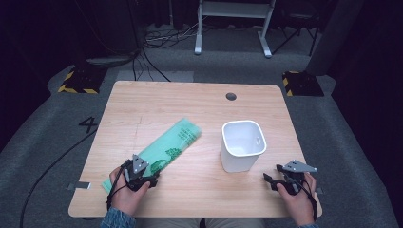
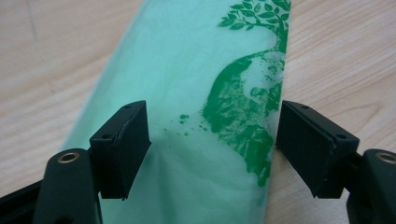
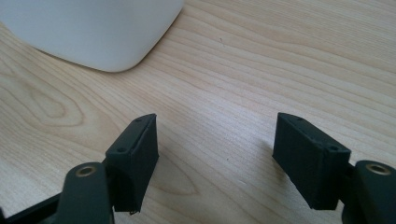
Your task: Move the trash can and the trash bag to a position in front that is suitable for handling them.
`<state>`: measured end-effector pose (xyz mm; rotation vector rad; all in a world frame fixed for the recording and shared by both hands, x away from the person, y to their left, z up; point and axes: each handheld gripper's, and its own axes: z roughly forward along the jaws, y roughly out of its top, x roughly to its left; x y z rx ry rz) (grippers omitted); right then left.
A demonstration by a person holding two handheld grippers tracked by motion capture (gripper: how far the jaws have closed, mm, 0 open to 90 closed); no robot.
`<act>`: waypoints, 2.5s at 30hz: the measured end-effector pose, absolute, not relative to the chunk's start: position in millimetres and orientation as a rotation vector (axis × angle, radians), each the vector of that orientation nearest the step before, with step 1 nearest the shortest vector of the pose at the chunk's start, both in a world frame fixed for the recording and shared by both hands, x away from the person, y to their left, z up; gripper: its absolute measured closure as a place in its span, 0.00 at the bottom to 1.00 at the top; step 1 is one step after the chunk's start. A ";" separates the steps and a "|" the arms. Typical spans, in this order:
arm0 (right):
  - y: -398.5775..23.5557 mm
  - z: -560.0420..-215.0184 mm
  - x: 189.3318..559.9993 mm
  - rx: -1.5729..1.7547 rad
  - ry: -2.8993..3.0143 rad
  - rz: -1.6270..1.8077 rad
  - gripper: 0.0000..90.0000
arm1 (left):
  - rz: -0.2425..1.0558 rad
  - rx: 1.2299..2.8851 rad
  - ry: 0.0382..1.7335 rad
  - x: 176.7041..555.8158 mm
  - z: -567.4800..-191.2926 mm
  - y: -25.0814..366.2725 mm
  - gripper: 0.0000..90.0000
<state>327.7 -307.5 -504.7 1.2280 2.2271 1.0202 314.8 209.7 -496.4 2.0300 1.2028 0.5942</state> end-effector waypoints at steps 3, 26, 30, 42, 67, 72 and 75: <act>-307.8 -504.6 328.2 1.225 2.230 1.022 0.35 | 0.576 1.992 1.191 313.1 -487.9 209.6 0.30; -290.5 -462.5 387.6 1.291 2.132 1.283 0.41 | 0.415 1.992 0.919 375.5 -464.4 81.9 0.34; -285.6 -467.0 395.7 1.288 2.154 1.205 0.40 | 0.403 1.985 0.931 387.4 -474.8 69.1 0.34; -245.6 -473.4 384.4 1.156 2.246 1.167 0.50 | 0.490 2.073 0.855 374.6 -469.7 65.4 0.41; -182.4 -485.5 338.1 1.002 2.438 1.194 0.36 | 0.557 2.082 0.938 324.2 -466.0 163.5 0.29; -199.4 -501.2 335.9 1.058 2.439 1.119 0.34 | 0.556 2.088 0.959 340.2 -462.1 177.5 0.27; -202.3 -504.0 336.5 1.021 2.410 1.079 0.28 | 0.552 2.095 0.965 347.4 -462.3 179.5 0.26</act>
